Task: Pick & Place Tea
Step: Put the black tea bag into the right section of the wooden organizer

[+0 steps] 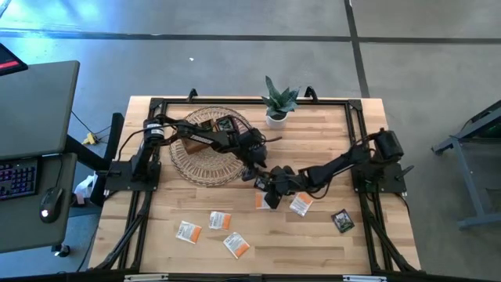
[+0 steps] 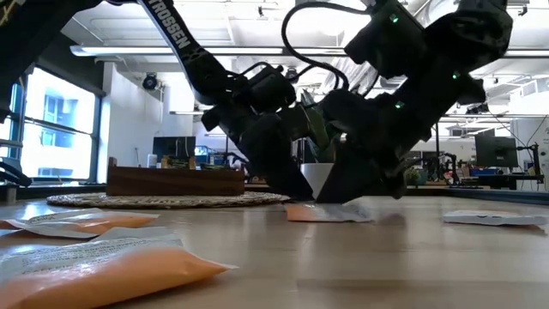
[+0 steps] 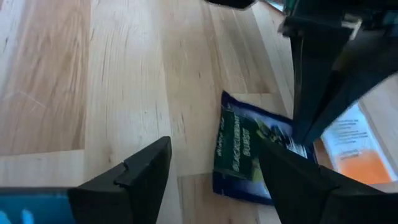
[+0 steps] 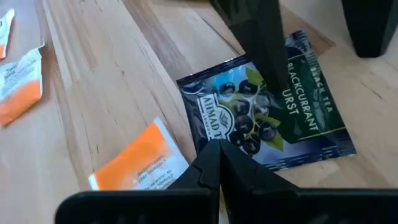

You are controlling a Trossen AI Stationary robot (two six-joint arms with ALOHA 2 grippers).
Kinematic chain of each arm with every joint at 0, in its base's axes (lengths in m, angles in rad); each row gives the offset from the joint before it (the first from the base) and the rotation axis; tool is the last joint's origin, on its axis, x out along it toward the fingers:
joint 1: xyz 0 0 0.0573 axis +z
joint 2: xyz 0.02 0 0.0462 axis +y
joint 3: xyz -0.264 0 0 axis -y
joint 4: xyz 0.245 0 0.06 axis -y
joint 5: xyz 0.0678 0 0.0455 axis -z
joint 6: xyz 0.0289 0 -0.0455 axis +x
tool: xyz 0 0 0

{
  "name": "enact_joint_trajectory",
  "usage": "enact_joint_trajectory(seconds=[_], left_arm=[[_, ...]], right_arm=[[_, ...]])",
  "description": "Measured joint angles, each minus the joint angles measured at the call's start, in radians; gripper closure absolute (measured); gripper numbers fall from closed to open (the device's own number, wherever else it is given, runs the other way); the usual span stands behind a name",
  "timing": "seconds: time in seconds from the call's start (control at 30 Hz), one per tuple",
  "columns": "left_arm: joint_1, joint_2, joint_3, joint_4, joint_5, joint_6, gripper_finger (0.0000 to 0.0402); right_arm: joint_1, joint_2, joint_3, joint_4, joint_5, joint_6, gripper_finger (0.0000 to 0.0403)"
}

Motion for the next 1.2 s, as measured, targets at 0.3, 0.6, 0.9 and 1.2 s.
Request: enact_joint_trajectory(seconds=[0.3,0.6,0.9,1.2], left_arm=[[0.001,-0.002,0.002,-0.059,0.026,-0.069,0.0157],[0.003,-0.002,0.000,-0.100,0.106,-0.204,0.0156],[0.002,0.002,-0.003,-0.074,0.155,-0.215,0.0195],[-0.001,0.008,0.024,-0.041,0.121,-0.199,0.0284]], right_arm=[[0.001,0.001,-0.002,-0.022,0.027,-0.050,0.0403],[0.015,0.002,-0.002,-0.042,0.062,-0.050,0.0403],[0.014,0.004,-0.005,-0.039,0.155,-0.080,0.0403],[0.014,0.006,-0.007,0.023,0.151,-0.136,0.0403]])
